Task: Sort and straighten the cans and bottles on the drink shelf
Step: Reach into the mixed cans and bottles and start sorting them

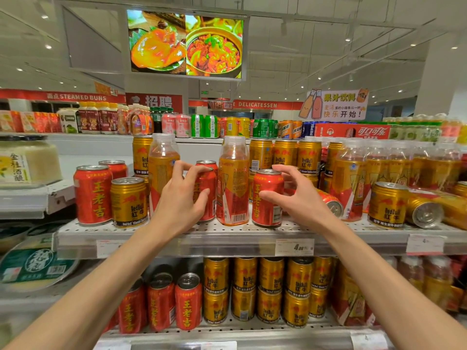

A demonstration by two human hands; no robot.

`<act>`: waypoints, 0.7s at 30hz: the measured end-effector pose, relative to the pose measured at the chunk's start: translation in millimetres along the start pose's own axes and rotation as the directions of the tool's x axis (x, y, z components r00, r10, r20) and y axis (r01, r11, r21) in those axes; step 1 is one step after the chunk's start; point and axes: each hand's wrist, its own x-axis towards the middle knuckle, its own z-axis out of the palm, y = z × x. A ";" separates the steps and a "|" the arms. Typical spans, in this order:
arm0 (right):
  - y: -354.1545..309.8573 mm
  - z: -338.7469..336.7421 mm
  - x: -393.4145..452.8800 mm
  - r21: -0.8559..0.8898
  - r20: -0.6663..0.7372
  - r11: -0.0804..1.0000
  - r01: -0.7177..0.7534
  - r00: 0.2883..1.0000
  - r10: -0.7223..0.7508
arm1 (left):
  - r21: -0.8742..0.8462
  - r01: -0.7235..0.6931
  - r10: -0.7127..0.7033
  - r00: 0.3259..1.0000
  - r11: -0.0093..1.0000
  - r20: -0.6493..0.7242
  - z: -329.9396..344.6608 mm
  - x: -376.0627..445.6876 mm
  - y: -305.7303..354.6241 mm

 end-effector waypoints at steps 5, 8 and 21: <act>1.1 9.4 -5.3 0.027 -0.047 1.000 0.016 0.999 -0.014 | -0.010 0.006 -0.006 1.000 1.000 0.005 0.8 -0.6 -2.5; 1.7 12.5 -7.6 0.052 -0.067 0.999 0.010 0.998 -0.007 | -0.017 0.009 -0.009 1.000 1.000 0.002 2.2 -1.2 -2.2; -6.2 19.3 -62.8 0.020 -0.081 0.996 -0.082 0.993 0.083 | -0.273 0.066 -0.066 0.998 0.960 0.010 0.2 -37.3 -0.2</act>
